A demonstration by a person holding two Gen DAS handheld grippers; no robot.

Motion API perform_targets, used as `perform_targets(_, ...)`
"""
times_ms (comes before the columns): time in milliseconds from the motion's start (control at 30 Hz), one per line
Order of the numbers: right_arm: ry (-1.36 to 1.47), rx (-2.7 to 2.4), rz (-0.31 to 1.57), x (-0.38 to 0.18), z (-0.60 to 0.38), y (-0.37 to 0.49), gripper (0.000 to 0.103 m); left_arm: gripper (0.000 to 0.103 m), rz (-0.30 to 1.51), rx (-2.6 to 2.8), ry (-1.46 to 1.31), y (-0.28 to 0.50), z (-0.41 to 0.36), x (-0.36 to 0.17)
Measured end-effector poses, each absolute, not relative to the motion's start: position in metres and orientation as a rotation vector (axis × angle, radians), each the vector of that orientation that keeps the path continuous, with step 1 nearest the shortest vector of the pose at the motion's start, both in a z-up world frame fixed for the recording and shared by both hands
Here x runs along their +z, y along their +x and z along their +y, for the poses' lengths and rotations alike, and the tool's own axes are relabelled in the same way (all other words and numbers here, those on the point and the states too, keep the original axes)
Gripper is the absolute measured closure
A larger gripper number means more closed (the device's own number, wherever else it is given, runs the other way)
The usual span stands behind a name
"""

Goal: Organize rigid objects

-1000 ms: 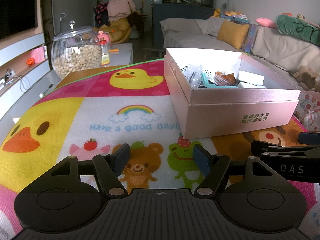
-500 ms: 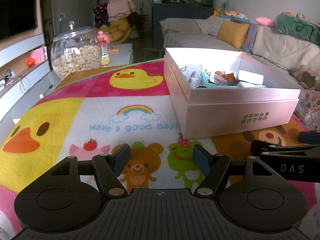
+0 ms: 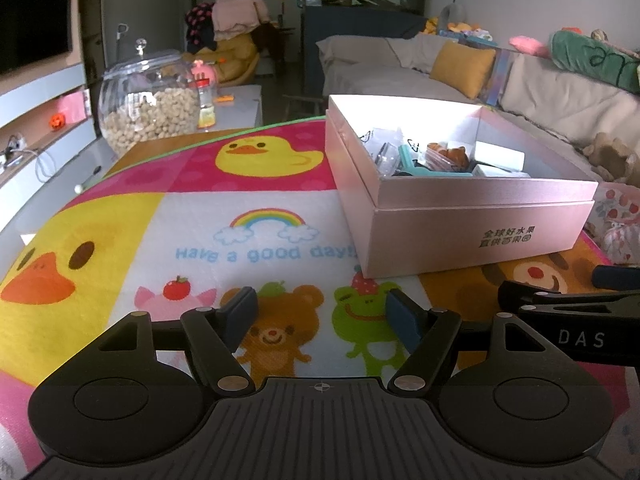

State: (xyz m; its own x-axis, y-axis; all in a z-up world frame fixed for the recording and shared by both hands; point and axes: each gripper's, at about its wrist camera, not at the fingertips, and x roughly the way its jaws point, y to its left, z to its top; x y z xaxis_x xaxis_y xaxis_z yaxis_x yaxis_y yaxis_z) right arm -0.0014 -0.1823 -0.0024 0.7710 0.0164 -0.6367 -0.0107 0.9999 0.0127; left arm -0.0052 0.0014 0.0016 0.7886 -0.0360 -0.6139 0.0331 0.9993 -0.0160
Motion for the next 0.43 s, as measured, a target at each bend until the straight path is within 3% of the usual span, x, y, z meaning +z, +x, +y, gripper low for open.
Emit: perform_targets(433,0.009,0.015,0.690,-0.0024,-0.1822,-0.0014,0.000,0.026,0.661,-0.036,-0.002,-0.0053,0.0011,0.0016)
